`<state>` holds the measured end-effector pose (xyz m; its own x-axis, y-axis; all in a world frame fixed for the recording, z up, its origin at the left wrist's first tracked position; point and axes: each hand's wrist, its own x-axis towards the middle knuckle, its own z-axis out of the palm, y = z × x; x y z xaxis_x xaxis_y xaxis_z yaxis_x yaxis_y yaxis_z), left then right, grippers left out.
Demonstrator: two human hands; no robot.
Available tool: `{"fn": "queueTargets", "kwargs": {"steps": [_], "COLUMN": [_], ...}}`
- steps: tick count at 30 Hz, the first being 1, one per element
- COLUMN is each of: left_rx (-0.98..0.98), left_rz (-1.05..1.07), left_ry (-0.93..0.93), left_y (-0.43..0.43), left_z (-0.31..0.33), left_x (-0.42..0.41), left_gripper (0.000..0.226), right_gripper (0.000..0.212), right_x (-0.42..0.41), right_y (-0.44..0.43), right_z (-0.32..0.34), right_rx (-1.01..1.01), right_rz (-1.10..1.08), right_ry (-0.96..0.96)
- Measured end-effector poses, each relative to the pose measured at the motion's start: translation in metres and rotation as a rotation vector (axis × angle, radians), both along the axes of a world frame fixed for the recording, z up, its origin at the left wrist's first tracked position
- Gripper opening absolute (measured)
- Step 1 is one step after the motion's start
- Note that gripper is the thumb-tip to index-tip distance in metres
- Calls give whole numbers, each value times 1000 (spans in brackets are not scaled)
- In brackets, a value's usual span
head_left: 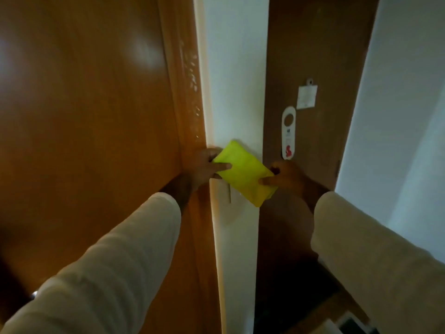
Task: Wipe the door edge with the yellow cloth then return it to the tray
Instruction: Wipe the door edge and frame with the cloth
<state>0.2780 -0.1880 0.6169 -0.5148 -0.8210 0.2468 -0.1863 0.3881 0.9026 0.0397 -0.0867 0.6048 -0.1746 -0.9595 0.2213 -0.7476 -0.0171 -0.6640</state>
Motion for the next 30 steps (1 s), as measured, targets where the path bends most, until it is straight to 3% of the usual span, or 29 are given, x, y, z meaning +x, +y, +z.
{"fn": "queueTargets", "kwargs": {"steps": [2, 6, 10, 12, 19, 26, 30], "left_rx": [-72, -247, -432, -563, -777, -901, -939], "left_rz": [19, 143, 292, 403, 564, 622, 627], "left_ry": [26, 56, 12, -61, -272, -349, -349], "left_y": [0, -5, -10, -12, -35, -54, -58], "left_z": [39, 121, 193, 226, 295, 294, 290], "left_x": [19, 55, 79, 83, 70, 55, 56], "left_gripper": [32, 19, 24, 37, 55, 49, 46], "right_gripper": [25, 36, 39, 40, 20, 43, 41], "right_x": [18, 57, 96, 112, 154, 150, 146], "right_y": [-9, -28, -41, -48, -75, -100, -96], "right_z": [26, 76, 114, 133, 165, 171, 177], "right_rx": [-47, -163, -333, -449, -658, -551, -587], "right_rz": [19, 105, 114, 89, 18, -113, -225], "right_ry": [3, -98, -206, -205, 184, 434, 621]}}
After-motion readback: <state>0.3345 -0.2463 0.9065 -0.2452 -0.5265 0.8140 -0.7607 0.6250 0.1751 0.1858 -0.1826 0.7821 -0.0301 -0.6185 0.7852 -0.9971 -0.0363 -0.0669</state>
